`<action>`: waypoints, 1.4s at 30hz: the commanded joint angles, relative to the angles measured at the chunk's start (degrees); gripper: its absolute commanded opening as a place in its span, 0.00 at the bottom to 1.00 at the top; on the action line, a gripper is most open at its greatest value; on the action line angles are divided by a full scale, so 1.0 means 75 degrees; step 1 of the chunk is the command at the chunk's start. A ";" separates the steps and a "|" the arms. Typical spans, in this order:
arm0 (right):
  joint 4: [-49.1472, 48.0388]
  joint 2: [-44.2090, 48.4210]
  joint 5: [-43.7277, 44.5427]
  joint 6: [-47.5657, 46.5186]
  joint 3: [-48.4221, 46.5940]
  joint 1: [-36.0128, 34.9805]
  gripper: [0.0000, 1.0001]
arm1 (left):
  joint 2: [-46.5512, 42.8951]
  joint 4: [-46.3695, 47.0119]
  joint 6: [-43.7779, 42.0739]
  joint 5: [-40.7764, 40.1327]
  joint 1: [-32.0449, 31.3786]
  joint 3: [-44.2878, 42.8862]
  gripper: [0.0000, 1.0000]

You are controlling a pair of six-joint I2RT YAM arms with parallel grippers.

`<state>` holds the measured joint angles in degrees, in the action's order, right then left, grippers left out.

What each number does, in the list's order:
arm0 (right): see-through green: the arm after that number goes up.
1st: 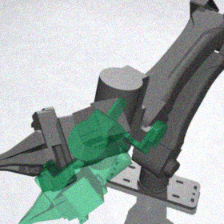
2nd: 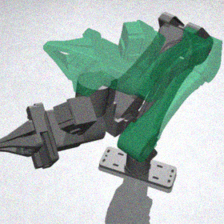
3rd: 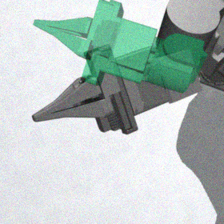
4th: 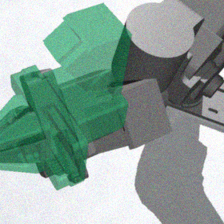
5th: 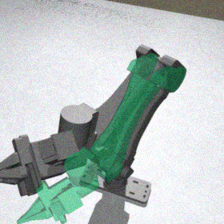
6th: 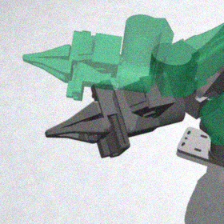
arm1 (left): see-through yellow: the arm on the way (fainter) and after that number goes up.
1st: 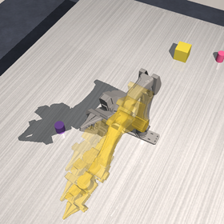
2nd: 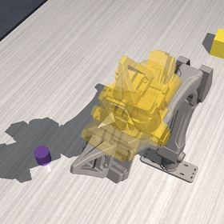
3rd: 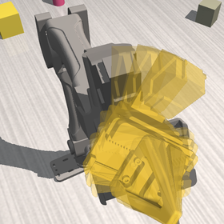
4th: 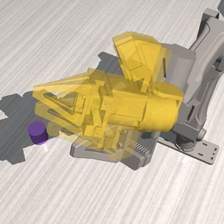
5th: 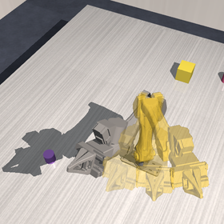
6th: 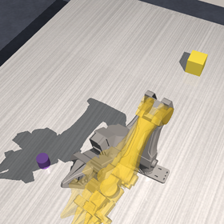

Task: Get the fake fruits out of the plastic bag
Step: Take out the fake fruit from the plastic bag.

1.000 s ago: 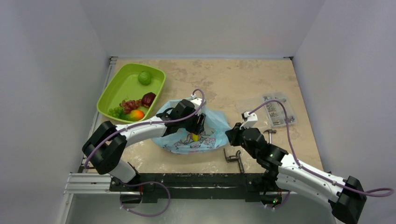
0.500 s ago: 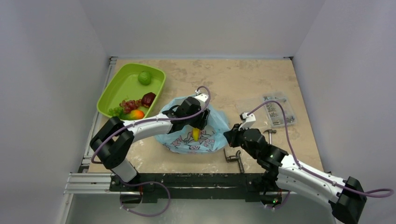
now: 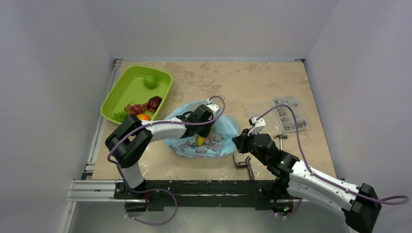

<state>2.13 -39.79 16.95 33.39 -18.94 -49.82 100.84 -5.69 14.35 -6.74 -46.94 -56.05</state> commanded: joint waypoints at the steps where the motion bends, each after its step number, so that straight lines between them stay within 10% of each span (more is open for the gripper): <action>1: -0.0242 -0.0026 0.0039 -0.0082 -0.0029 -0.0025 0.00 | -0.0508 0.0029 -0.0093 -0.0012 -0.0070 -0.0291 0.18; 5: -0.0243 -0.0030 0.0105 -0.0051 -0.0029 -0.0025 0.00 | -0.1129 -0.0326 0.0143 0.0251 -0.0070 -0.0401 0.00; 28: 0.0246 -0.0597 0.2566 0.0759 -0.0692 -0.0025 0.00 | -0.3287 -0.3118 0.1607 0.3733 0.0053 -0.0317 0.00; 42: -0.0383 -0.1132 0.2750 0.0207 -0.1837 -0.0021 0.00 | -0.4026 -0.5232 0.1697 0.0831 0.0221 -0.0235 0.00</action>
<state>1.61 -47.94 36.03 36.47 -28.36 -49.93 72.05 -40.18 26.04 6.70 -46.09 -57.80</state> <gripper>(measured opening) 0.004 0.322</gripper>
